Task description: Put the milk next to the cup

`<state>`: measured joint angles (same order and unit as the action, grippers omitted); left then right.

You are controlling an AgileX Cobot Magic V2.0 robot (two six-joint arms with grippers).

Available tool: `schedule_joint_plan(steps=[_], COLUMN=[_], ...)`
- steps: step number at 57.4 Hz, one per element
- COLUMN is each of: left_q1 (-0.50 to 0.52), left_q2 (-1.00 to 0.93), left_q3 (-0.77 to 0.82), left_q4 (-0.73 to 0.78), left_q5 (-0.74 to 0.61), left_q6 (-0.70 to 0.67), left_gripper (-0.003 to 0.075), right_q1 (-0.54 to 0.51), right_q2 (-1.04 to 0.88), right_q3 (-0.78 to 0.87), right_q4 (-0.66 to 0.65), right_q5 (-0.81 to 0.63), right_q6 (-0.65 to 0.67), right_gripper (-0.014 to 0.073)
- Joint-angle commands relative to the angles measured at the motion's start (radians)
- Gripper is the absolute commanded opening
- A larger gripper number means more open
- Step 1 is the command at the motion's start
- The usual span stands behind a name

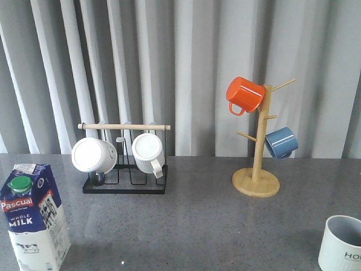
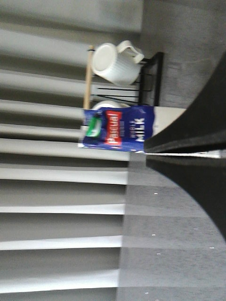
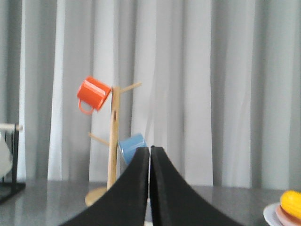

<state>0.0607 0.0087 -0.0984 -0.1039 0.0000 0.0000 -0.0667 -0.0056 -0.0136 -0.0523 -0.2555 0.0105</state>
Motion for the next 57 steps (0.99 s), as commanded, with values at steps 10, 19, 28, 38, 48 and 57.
schedule_joint_plan(steps=[10,19,28,38,48,57], left_q1=[0.000,0.000,-0.003,-0.048,-0.085,-0.107], left_q2=[0.387,0.614,0.698,0.716,0.715,0.715], left_q3=[-0.404,-0.635,-0.694,-0.693,-0.693,-0.693], left_q4=[-0.006,-0.015,-0.014,-0.014,-0.012,-0.012], left_q5=[0.078,0.328,0.300,0.261,0.247,0.243], left_q6=[0.038,0.036,0.032,0.031,0.032,0.032], left_gripper=[-0.0006,-0.0006,-0.0006,-0.0006,-0.0006,-0.0004], right_q1=[-0.008,-0.005,-0.005,-0.005,-0.005,-0.007], right_q2=[0.343,0.551,0.605,0.605,0.605,0.605], right_q3=[-0.340,-0.451,-0.461,-0.461,-0.461,-0.461], right_q4=[0.094,0.178,0.213,0.211,0.210,0.180], right_q5=[0.139,0.187,0.159,0.155,0.262,0.331], right_q6=[-0.156,-0.139,-0.154,-0.153,-0.153,-0.153], right_gripper=[-0.0004,-0.0004,-0.0004,-0.0004,-0.0001,0.0039])
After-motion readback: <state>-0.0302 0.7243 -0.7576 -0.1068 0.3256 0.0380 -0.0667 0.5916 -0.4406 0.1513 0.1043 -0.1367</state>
